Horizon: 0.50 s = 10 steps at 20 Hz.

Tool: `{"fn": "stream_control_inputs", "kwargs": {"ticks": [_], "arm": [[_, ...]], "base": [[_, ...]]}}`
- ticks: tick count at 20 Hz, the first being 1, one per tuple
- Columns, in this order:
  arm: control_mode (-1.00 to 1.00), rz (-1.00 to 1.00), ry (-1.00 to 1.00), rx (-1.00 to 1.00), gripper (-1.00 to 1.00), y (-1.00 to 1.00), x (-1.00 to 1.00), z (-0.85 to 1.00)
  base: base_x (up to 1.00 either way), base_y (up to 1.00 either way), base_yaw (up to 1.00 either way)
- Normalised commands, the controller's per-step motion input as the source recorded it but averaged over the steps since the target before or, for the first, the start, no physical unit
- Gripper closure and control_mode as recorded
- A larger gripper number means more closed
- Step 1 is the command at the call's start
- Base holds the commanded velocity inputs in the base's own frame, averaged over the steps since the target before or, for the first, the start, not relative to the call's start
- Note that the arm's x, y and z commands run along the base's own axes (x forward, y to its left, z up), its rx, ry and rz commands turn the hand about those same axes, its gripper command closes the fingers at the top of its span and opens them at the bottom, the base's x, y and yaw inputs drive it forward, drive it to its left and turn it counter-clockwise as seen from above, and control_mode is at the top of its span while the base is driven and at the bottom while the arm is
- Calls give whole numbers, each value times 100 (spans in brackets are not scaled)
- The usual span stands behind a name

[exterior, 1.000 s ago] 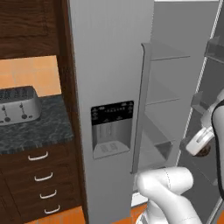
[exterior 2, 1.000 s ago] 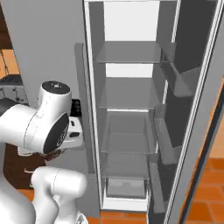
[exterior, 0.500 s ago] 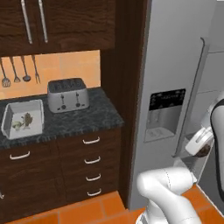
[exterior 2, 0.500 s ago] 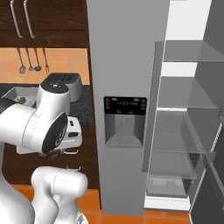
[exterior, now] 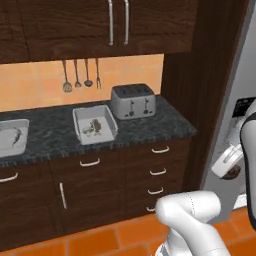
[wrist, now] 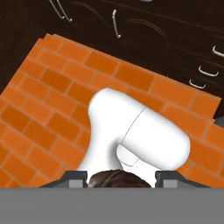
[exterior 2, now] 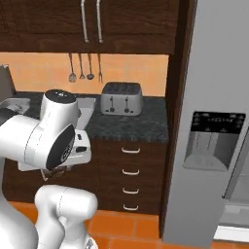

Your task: Place one mushroom and one fish in each tupperware on the nearby counter, to pack two identical lunches.

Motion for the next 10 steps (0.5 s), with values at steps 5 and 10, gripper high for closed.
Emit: {"fn": "stream_control_inputs", "kwargs": {"ticks": [5,10], "arm": [[100,0,0,0,100,0,0,0],[100,0,0,0,100,0,0,0]], "base": [[9,100,10],[43,100,2]]}}
